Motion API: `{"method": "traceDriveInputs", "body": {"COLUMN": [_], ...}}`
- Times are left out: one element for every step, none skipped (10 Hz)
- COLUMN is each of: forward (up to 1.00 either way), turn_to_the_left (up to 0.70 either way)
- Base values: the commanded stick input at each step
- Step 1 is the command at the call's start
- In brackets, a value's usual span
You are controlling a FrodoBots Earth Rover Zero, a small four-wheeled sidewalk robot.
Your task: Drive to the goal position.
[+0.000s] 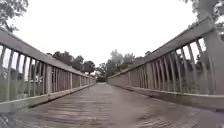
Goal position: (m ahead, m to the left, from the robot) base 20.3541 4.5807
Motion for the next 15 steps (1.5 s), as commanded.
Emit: {"method": "traceDriveInputs", "body": {"forward": [0.7, 0.7, 0.7, 0.7, 0.7, 0.7, 0.7, 0.7, 0.7, 0.7, 0.7, 0.7, 0.7, 0.7, 0.7], "turn_to_the_left": [0.0, 0.0, 0.0, 0.0, 0.0, 0.0, 0.0, 0.0, 0.0, 0.0, 0.0, 0.0, 0.0, 0.0, 0.0]}}
